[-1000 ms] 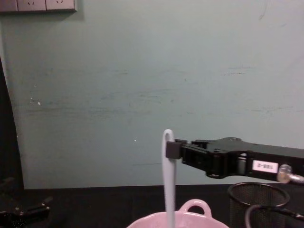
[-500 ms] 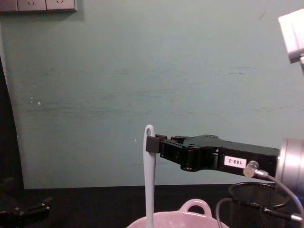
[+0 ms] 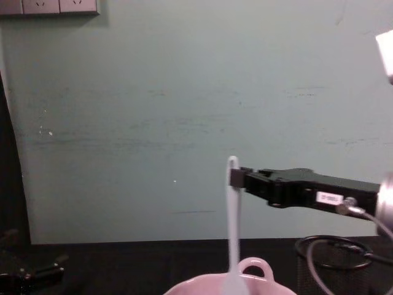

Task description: Use the one hand to pick up the spoon and stir the clear water in the bowl.

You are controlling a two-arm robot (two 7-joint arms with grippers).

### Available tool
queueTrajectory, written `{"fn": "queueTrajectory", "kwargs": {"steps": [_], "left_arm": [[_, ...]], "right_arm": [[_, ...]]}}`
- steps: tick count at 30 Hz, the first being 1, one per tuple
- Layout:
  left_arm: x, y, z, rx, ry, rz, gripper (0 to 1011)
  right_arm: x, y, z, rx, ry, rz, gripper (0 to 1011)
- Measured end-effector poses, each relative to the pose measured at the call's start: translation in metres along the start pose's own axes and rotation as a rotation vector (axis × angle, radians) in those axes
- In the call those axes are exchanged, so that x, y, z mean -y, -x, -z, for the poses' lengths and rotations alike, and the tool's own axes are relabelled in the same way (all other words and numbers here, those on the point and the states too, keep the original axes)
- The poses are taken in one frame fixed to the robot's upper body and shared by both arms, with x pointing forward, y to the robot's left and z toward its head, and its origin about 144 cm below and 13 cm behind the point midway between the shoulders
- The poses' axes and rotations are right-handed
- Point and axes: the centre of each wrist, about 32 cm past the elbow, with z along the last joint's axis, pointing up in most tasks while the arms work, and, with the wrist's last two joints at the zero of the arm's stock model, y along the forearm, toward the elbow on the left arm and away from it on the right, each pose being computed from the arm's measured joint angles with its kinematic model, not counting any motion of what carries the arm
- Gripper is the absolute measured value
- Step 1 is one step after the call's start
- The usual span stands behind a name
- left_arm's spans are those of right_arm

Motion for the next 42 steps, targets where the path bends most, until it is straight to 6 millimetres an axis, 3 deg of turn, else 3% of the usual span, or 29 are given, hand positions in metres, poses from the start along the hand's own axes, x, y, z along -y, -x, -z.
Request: {"fn": "queueTrajectory", "kwargs": {"steps": [9, 19, 30, 42], "left_arm": [[0.0, 0.0, 0.0, 0.0, 0.0, 0.0, 1011], [0.0, 0.0, 0.0, 0.0, 0.0, 0.0, 1011], [0.0, 0.0, 0.0, 0.0, 0.0, 0.0, 1011], [0.0, 0.0, 0.0, 0.0, 0.0, 0.0, 1011]], "right_arm": [[0.027, 0.0, -0.006, 0.02, 0.013, 0.037, 100], [0.035, 0.018, -0.009, 0.018, 0.029, -0.01, 100], [0.019, 0.041, -0.005, -0.012, 0.021, -0.098, 100], [-0.009, 0.04, 0.002, -0.023, 0.0, -0.128, 100]]}}
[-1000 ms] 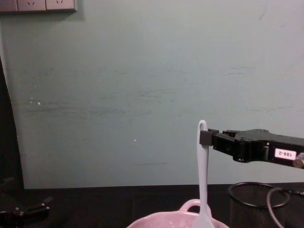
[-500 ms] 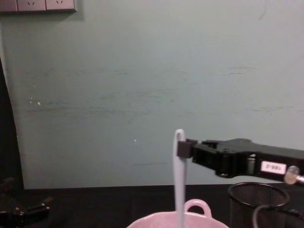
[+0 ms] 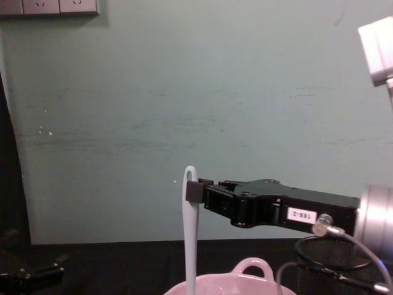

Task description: Use the one hand to pick up the spoon and stir the clear water in the bowl.

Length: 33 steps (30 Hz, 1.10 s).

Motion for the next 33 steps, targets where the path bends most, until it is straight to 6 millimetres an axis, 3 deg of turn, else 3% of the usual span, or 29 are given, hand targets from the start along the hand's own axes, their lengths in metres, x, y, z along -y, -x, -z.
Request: {"fn": "queueTrajectory", "kwargs": {"steps": [11, 19, 26, 33], "left_arm": [[0.0, 0.0, 0.0, 0.0, 0.0, 0.0, 1011], [0.0, 0.0, 0.0, 0.0, 0.0, 0.0, 1011], [0.0, 0.0, 0.0, 0.0, 0.0, 0.0, 1011], [0.0, 0.0, 0.0, 0.0, 0.0, 0.0, 1011]], "right_arm": [[-0.005, -0.023, 0.006, -0.006, -0.011, 0.056, 100], [0.017, -0.041, 0.003, 0.014, -0.012, 0.154, 101], [0.036, -0.042, 0.001, 0.023, -0.006, 0.193, 101], [0.044, -0.03, -0.001, 0.025, 0.006, 0.176, 100]]}}
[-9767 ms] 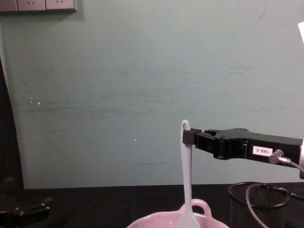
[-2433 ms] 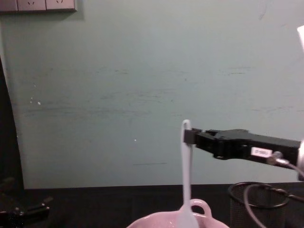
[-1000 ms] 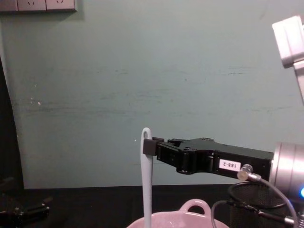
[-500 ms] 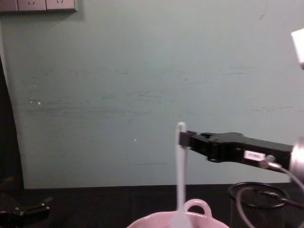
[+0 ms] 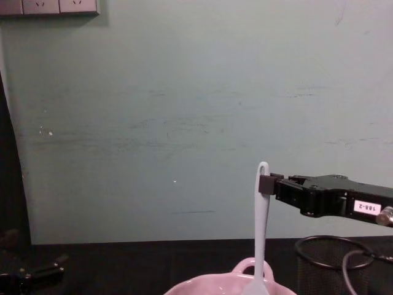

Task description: Use the one hand to pick up the spoon and stir the clear water in the bowl.

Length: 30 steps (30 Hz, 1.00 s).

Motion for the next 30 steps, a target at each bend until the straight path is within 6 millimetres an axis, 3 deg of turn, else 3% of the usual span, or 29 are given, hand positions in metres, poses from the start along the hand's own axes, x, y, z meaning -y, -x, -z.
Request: {"fn": "queueTrajectory", "kwargs": {"steps": [14, 24, 30], "left_arm": [[0.0, 0.0, 0.0, 0.0, 0.0, 0.0, 1011], [0.0, 0.0, 0.0, 0.0, 0.0, 0.0, 1011], [0.0, 0.0, 0.0, 0.0, 0.0, 0.0, 1011]], "right_arm": [[-0.012, 0.042, 0.002, -0.016, 0.006, -0.128, 100], [-0.02, 0.044, -0.005, -0.006, -0.02, -0.145, 101], [-0.022, 0.039, -0.019, 0.02, -0.054, -0.136, 101]]}}
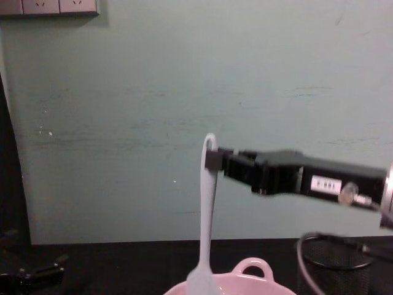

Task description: Use the one hand to pick up the spoon and stir the clear water in the bowl.

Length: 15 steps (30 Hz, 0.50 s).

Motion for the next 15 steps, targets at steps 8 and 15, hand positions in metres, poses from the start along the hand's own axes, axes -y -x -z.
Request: {"fn": "queueTrajectory", "kwargs": {"steps": [8, 15], "left_arm": [[0.0, 0.0, 0.0, 0.0, 0.0, 0.0, 1011], [0.0, 0.0, 0.0, 0.0, 0.0, 0.0, 1011]], "right_arm": [[0.002, -0.014, -0.032, 0.061, -0.025, 0.034, 100], [0.015, -0.029, -0.059, 0.105, -0.033, 0.097, 100]]}}
